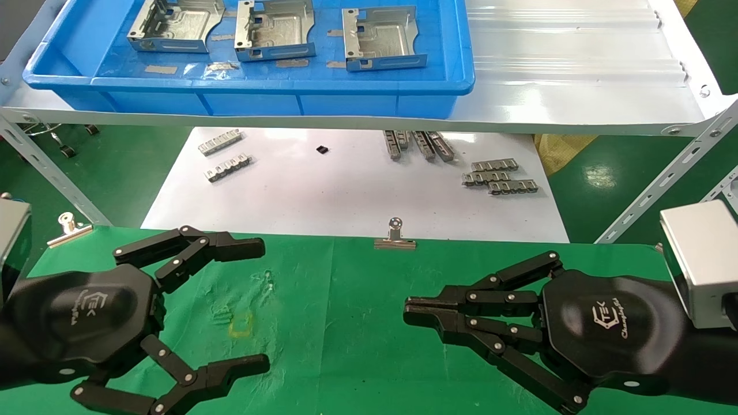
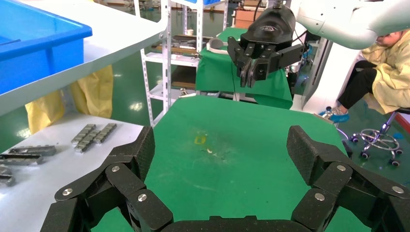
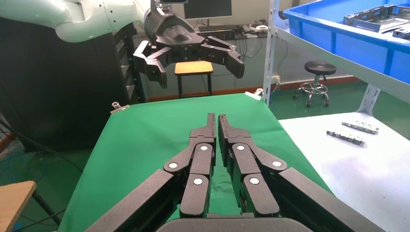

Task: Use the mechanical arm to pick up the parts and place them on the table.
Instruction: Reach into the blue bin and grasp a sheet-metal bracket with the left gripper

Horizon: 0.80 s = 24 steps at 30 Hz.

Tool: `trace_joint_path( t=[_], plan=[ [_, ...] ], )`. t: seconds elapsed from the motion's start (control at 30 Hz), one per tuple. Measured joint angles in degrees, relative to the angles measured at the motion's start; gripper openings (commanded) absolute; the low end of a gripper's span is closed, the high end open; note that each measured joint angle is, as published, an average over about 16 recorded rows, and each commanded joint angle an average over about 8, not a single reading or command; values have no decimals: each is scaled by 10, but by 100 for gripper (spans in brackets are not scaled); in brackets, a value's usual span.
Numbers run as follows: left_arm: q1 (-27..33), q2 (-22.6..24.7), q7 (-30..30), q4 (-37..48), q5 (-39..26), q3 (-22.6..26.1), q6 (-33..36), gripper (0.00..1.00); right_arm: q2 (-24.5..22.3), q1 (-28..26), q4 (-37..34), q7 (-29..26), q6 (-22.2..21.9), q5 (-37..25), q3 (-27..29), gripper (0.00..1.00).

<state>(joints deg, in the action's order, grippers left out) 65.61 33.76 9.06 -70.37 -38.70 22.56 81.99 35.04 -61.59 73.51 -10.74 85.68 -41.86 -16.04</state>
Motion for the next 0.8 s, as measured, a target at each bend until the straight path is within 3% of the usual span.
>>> trace_joint_path(
  t=[0.2, 0.4, 0.6, 0.8],
  plan=[
    [81, 43, 27, 54, -49, 22, -22, 100, 0, 0, 0, 0, 0, 0, 0, 0],
    [203, 119, 44, 173, -125, 55, -55, 100, 0, 0, 0, 0, 0, 0, -1, 0],
    [316, 199, 21, 324, -180, 75, -88, 100, 0, 0, 0, 0, 0, 0, -1, 0],
    [390, 250, -19, 443, -197, 78, -94, 100, 0, 0, 0, 1, 0, 1, -1, 0]
  ],
)
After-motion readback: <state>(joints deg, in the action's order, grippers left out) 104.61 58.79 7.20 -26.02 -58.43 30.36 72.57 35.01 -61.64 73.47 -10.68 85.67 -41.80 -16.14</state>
